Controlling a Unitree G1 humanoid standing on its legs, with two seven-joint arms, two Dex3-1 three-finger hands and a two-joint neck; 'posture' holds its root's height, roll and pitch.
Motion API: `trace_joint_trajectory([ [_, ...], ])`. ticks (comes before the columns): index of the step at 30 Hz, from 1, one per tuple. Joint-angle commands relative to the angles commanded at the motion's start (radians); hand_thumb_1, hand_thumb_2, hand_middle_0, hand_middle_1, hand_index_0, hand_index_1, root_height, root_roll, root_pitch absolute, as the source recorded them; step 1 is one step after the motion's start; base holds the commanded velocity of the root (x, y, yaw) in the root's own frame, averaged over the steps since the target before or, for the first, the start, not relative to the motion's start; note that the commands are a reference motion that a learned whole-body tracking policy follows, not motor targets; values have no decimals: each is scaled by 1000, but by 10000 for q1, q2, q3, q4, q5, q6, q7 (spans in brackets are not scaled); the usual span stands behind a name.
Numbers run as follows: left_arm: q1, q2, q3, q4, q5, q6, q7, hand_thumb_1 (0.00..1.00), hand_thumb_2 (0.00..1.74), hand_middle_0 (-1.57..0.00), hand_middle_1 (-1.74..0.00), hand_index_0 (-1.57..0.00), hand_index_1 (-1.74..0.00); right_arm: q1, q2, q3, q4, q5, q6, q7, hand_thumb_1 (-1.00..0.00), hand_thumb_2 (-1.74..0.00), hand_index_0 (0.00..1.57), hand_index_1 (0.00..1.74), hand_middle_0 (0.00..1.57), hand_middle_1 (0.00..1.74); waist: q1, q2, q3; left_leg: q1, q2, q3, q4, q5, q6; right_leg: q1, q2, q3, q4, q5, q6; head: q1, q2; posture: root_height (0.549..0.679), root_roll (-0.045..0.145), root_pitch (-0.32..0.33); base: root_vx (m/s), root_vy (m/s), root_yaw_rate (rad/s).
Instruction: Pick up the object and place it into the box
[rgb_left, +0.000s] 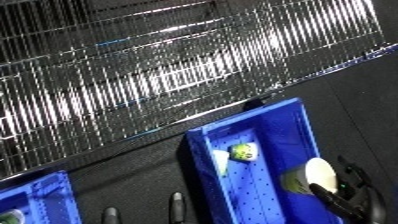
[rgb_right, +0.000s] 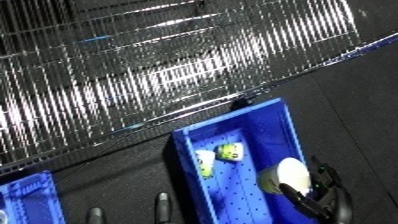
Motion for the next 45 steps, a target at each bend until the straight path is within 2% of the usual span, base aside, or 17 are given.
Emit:
trace_joint_trajectory([
  [8,-5,61,73,185,1,-79,-224,0,0,0,0,0,0,-150,100,313,-247,-766,-14,179,0,0,0,0,0,0,19,-14,0,177,-31,-59,-200,143,-47,124,82,-39,-58,-29,-6,-629,-414,647,53,96,-3,-15,24],
  [13,-70,110,146,159,19,16,-257,0,0,0,0,0,0,-139,215,446,-469,-1269,-101,281,0,0,0,0,0,0,61,-42,0,289,-24,-84,-334,249,-88,255,90,-91,-142,-36,18,-1223,-643,648,54,92,2,-16,53],
  [16,-104,131,187,206,50,65,-302,0,0,0,0,0,0,-190,293,660,-649,-1604,-103,695,0,0,0,0,0,0,110,-61,0,382,-14,-106,-425,315,-117,348,71,-128,-198,-40,34,-1753,-684,649,54,88,8,-18,75],
  [21,-219,175,356,350,235,143,-456,0,0,0,0,0,0,-319,421,1221,-991,-2238,185,1585,0,0,0,0,0,0,209,-99,0,539,-7,-148,-562,411,-166,524,42,-182,-291,-80,50,-2821,-717,650,55,80,12,-17,89],
  [26,-450,265,483,498,530,271,-630,0,0,0,0,0,0,-466,511,1740,-981,-2866,634,2492,0,0,0,0,0,0,374,-124,-4,700,16,-219,-734,563,-217,723,-17,-281,-238,-205,63,-4290,-905,650,54,69,21,-28,131],
  [30,-662,390,475,606,845,459,-784,0,0,0,0,0,0,-554,545,2142,-803,-3360,1116,2975,0,0,0,0,0,0,543,-145,-85,798,22,-319,-894,702,-247,844,-116,-396,-178,-289,102,-5226,-607,650,53,63,35,-59,226],
  [35,-743,528,404,660,1173,479,-980,0,0,0,0,0,0,-590,660,2424,-604,-3089,1548,2978,0,0,0,0,0,0,760,-172,-194,753,31,-418,-801,709,-248,903,-241,-519,-216,-266,155,-5998,18,651,53,61,32,-69,258],
  [39,-753,567,329,587,1267,440,-1005,0,0,0,0,0,0,-591,825,2570,-447,-3046,1733,2881,0,0,0,0,0,0,892,-162,-177,583,16,-465,-581,670,-225,860,-298,-570,-188,-229,170,-6457,321,651,52,61,4,-37,148],
  [45,-721,563,319,553,1256,350,-958,0,0,0,0,0,0,-661,1072,2729,-78,-3007,1838,2782,0,0,0,0,0,0,1037,-165,-81,419,12,-510,-299,606,-186,809,-357,-622,-49,-232,173,-7088,669,649,48,54,2,-9,70],
])
